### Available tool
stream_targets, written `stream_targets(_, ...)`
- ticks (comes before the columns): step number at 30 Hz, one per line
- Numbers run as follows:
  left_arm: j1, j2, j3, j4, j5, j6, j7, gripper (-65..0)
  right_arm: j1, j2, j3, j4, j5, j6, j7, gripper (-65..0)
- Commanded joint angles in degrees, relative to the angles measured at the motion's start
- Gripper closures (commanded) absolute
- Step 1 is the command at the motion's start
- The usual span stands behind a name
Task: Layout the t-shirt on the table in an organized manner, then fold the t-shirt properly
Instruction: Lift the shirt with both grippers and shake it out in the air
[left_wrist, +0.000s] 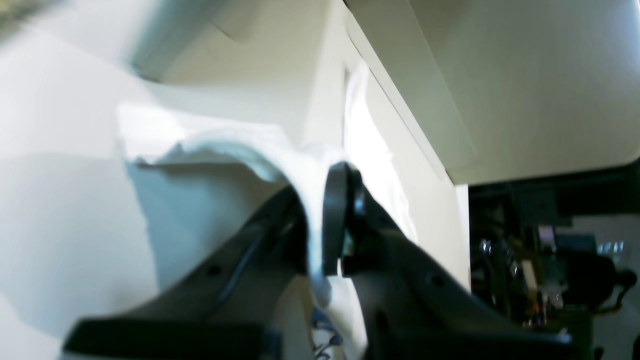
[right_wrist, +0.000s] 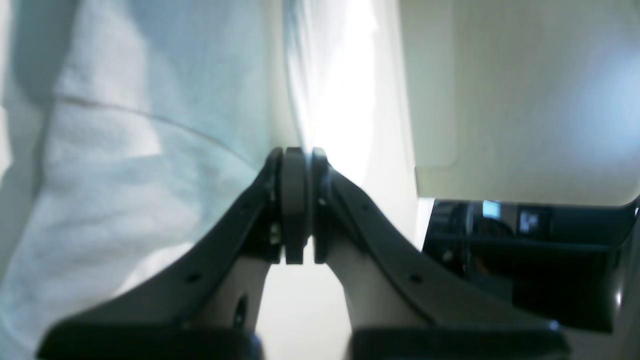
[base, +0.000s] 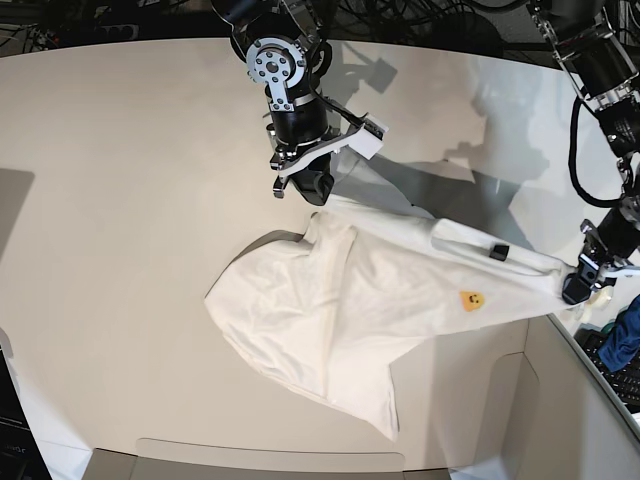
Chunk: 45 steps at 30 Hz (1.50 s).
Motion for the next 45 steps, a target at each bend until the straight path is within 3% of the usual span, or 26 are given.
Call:
stream_targets(1, -1.39, -2.05, -1.46, 0.9, -3.27, 1.24, -0.95, 0.0, -1.18, -3.39, -2.38, 0.76, 1.26, -2.15, -1.78, 0.0)
stream_targets(5, -0.95, -3.99, -2.34, 1.08, -5.82, 1.24, -0.86, 0.0, -1.18, -3.39, -2.47, 0.76, 0.91, -3.03, -0.55, 0.0)
stream_targets(10, -0.95, -5.22, -2.42, 1.17, -7.32, 1.24, -0.86, 0.0, -1.62, -3.39, -1.85, 0.85, 0.82, -7.69, -0.2, 0.0)
stream_targets(18, -1.21, -5.48, -2.42, 3.37, -7.05, 1.24, -1.04, 0.0, 2.87, -3.39, 9.22, 7.0, 1.35, -7.69, -0.29, 0.0)
stream_targets(25, -6.04, -8.73, -2.42, 3.28, -7.05, 1.24, -1.13, 0.0, 9.11, -3.39, 11.42, 5.86, 1.35, -7.69, -0.38, 0.0)
stream_targets(31, -12.55, -13.13, -2.42, 2.75, -6.96, 1.24, -1.3, 0.0, 13.07, -3.39, 10.72, 1.38, 1.35, -7.69, -0.38, 0.0)
stream_targets(39, -22.31, -19.9, -2.07, 2.4, -7.32, 1.24, -1.3, 0.0, 20.1, -3.39, 2.28, -0.47, 1.26, -7.69, -0.29, 0.0)
stream_targets(45, -30.31, -21.83, -1.81, 2.66, -7.4, 1.24, -1.21, 0.0, 25.46, -3.39, -3.44, 3.31, 0.91, -8.04, 0.06, 0.0)
